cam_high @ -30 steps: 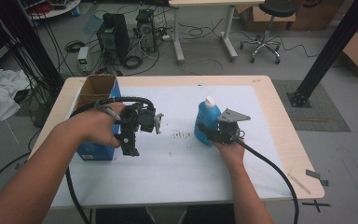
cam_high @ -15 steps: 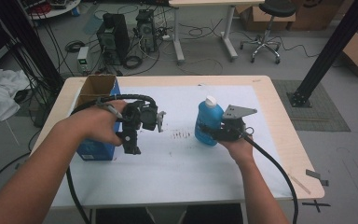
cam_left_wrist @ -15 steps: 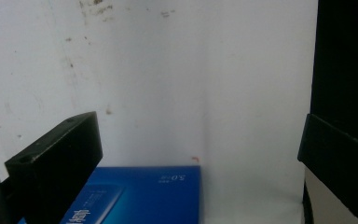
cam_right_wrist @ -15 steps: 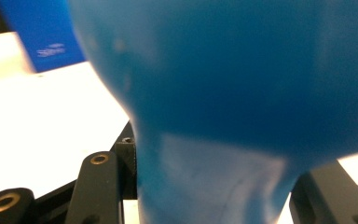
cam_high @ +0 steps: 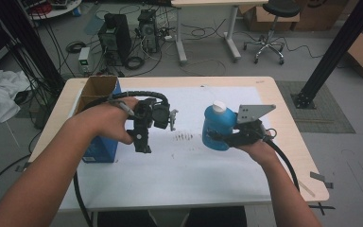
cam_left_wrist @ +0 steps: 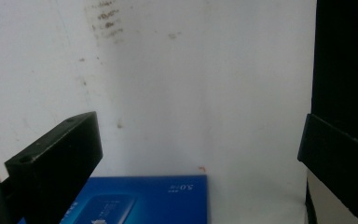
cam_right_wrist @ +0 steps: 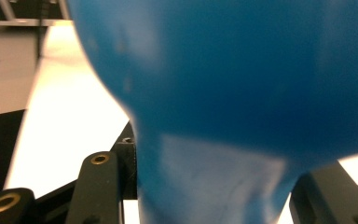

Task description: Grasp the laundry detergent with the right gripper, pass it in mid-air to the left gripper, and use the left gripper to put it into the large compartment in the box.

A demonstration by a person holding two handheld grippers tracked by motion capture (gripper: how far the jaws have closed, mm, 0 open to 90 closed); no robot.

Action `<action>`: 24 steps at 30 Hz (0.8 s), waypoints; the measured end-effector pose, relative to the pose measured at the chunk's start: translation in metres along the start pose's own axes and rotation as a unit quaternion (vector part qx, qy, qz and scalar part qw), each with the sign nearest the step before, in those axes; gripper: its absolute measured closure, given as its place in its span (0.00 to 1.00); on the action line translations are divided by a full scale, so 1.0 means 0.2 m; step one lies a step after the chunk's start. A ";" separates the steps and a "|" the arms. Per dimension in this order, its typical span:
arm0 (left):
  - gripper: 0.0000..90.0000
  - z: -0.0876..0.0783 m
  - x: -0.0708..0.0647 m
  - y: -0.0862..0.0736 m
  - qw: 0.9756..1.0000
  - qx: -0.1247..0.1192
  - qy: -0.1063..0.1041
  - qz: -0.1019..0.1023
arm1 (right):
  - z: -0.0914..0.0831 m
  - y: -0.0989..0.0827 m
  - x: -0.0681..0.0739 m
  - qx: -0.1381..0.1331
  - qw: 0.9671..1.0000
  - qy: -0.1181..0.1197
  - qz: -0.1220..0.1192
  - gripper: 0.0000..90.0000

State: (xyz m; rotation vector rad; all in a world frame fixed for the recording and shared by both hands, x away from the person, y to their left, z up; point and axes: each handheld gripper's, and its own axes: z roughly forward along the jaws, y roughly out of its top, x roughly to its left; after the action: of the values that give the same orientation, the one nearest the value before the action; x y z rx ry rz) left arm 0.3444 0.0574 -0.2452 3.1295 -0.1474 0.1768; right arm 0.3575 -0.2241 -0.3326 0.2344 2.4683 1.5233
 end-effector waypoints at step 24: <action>0.00 -0.04 0.00 0.12 1.000 0.000 -0.011 0.015 | 0.35 0.00 0.18 -0.018 0.993 0.116 -0.019 0.52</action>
State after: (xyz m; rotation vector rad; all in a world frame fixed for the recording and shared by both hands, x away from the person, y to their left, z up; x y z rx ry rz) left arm 0.3419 0.0343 -0.2372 3.1307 -0.1957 0.1427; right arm 0.3421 -0.1545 -0.3660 0.0039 2.5995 1.6616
